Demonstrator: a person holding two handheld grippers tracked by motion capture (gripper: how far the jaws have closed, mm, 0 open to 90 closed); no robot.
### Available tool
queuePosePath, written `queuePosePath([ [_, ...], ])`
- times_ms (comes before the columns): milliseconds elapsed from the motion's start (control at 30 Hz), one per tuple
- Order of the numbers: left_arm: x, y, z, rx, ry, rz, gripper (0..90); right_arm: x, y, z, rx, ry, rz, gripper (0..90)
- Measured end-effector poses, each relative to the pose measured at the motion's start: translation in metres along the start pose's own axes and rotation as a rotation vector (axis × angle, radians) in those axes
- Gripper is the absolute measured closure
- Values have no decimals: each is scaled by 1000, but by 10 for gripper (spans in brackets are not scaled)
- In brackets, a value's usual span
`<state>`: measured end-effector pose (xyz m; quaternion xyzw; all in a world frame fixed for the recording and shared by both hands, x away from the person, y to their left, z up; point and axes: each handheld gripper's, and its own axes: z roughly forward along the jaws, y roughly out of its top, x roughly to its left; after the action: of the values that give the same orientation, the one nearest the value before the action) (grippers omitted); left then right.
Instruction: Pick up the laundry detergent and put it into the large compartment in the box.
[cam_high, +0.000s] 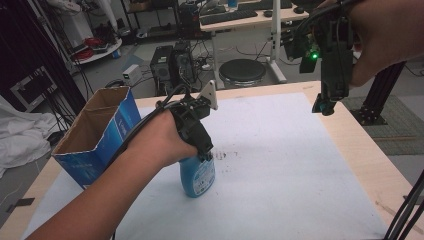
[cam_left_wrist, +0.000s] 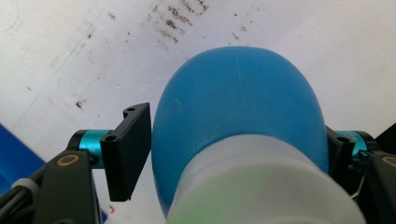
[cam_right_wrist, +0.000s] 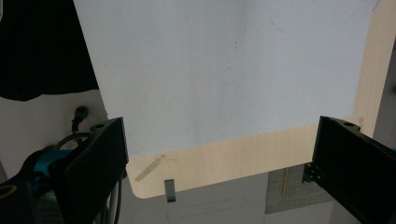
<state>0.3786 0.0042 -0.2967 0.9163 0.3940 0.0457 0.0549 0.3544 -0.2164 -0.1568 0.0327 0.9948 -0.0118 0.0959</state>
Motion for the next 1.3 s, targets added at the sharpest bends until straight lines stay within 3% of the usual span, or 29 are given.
queuePosePath([
  [267,-2,0,1,5,-19,0,383,0,-1,1,1,0,8,24],
  [533,0,0,1,7,-29,-12,391,-1,1,2,-1,2,-1,24],
  [767,4,-3,-3,6,-52,16,391,0,1,3,0,7,1,24],
  [1000,12,-8,-35,-9,-68,62,391,-1,3,3,0,5,-3,24],
  [1167,27,-13,-66,-17,-91,62,391,0,6,3,8,5,-11,24],
  [1300,39,-17,-92,-13,-70,54,391,-2,8,2,4,3,-23,24],
])
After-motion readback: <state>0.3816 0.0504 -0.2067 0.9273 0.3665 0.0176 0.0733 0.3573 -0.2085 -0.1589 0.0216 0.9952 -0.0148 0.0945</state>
